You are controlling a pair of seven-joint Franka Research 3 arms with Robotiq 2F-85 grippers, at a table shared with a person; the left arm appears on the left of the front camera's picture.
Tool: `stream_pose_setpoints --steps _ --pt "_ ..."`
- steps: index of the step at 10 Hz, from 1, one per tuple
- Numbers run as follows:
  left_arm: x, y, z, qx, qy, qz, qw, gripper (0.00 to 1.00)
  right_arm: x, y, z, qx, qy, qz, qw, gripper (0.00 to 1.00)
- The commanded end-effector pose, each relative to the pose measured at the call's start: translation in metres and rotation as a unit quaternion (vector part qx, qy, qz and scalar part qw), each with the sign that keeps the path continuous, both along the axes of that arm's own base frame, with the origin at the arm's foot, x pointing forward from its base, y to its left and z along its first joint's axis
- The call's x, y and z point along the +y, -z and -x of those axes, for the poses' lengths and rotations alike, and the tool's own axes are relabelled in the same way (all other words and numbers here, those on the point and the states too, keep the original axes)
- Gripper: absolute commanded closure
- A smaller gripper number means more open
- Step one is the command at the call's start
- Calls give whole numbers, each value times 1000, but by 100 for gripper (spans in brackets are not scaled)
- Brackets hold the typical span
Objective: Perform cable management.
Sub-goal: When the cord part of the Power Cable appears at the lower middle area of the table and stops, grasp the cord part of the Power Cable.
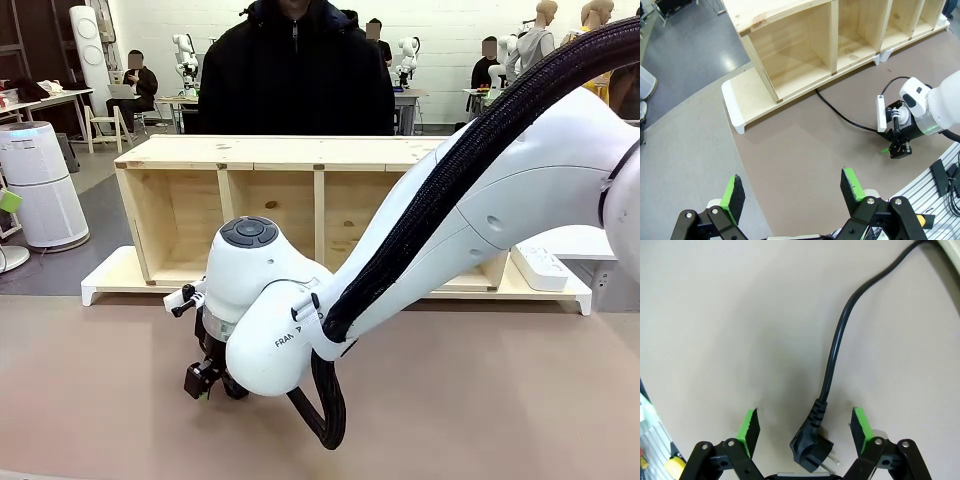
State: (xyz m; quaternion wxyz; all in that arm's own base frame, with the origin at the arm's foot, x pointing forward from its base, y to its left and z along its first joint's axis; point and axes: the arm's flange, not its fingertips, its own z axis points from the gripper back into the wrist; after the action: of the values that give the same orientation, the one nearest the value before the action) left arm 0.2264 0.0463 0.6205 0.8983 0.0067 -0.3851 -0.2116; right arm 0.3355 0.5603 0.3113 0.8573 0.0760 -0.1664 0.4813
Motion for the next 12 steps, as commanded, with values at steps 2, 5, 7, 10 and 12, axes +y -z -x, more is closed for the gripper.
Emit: stream_pose_setpoints --steps 2,5,7,10,12 --pt "1 0 -2 -3 -9 2 1000 0 6 7 -3 -26 4 -14 1000 39" --pt "1 0 -2 -3 -9 2 1000 0 4 7 -3 -9 12 2 1000 65" --pt "1 0 -2 -3 -9 2 1000 0 4 7 -3 -6 13 10 1000 85" --pt "1 0 -2 -3 -9 2 1000 0 6 6 -2 -5 14 13 1000 100" --pt "1 0 -2 -3 -9 2 1000 0 7 6 -3 -7 20 16 1000 100"
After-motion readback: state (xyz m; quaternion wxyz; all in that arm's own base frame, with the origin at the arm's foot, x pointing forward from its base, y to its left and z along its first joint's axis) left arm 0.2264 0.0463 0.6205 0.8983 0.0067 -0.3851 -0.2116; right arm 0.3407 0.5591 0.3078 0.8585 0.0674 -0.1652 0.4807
